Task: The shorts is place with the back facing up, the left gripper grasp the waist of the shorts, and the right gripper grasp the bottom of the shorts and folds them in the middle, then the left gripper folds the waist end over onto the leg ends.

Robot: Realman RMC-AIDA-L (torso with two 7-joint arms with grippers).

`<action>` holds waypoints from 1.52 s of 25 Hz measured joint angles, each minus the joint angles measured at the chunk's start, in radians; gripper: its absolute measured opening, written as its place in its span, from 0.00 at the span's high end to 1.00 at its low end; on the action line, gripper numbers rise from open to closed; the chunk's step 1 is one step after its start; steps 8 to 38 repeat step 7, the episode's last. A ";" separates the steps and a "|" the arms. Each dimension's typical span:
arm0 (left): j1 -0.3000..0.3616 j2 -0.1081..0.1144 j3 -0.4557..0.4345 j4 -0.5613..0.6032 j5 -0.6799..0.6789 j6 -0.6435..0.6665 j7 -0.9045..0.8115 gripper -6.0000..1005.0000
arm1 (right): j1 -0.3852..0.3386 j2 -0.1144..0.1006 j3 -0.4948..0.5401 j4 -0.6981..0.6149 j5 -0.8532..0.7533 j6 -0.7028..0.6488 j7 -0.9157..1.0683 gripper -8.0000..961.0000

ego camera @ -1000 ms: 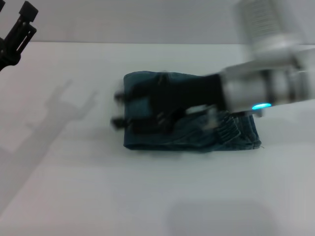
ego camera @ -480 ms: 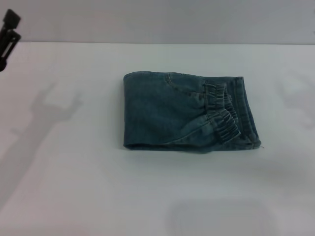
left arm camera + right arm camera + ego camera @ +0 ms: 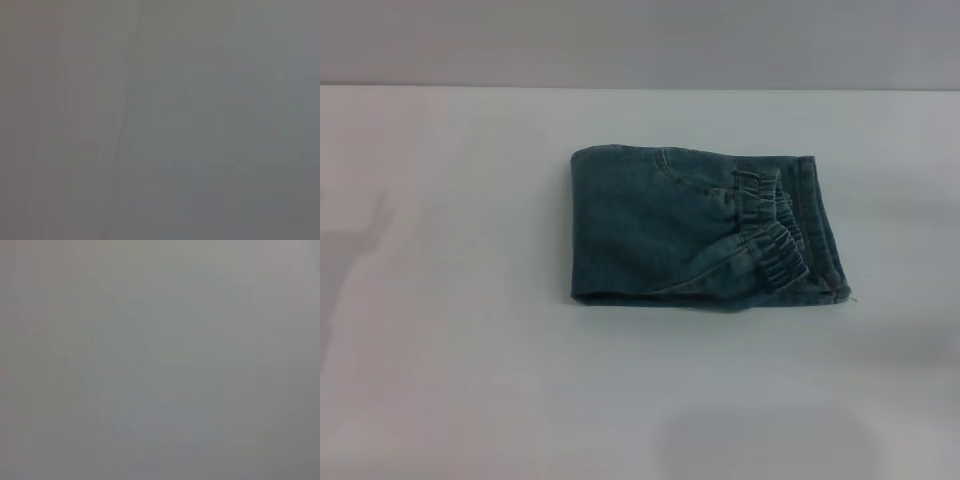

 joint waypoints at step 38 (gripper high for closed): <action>-0.021 0.003 0.000 -0.040 -0.015 -0.005 0.003 0.16 | 0.027 0.000 0.043 0.004 0.012 0.055 -0.053 0.46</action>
